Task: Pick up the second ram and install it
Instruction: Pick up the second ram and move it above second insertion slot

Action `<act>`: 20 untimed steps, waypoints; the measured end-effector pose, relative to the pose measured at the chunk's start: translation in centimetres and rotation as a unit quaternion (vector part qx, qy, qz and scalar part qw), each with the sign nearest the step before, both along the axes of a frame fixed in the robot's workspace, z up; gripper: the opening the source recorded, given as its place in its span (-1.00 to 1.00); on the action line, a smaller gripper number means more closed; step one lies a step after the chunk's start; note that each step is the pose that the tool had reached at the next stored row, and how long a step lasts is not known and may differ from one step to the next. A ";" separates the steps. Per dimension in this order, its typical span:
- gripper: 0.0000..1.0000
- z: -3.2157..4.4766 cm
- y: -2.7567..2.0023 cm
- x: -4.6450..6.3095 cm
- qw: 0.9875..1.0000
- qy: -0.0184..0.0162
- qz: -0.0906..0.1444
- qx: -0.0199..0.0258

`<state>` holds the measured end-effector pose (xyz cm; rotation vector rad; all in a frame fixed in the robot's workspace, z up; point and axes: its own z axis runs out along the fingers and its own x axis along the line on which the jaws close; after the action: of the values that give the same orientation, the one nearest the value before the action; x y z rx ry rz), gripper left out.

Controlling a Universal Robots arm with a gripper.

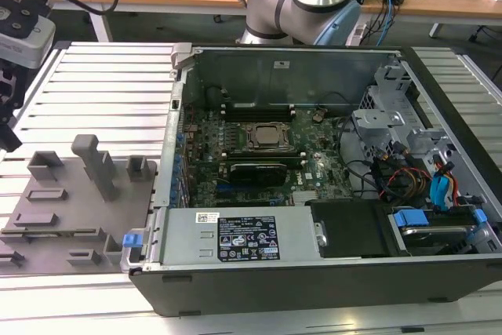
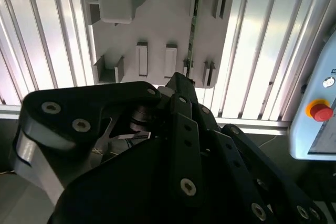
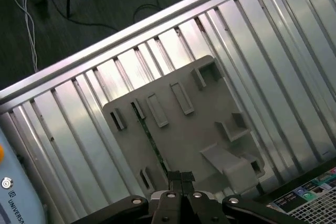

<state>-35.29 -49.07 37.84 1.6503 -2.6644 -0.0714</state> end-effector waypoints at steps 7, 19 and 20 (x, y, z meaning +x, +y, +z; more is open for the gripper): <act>-0.79 0.00 0.00 0.0 0.999 0.000 0.040 -0.002; -0.79 0.00 0.00 0.0 0.994 0.008 0.109 -0.005; -0.79 -0.01 0.00 0.0 0.993 0.008 0.120 -0.005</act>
<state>-35.30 -49.07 37.83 1.9424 -2.4275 -0.0691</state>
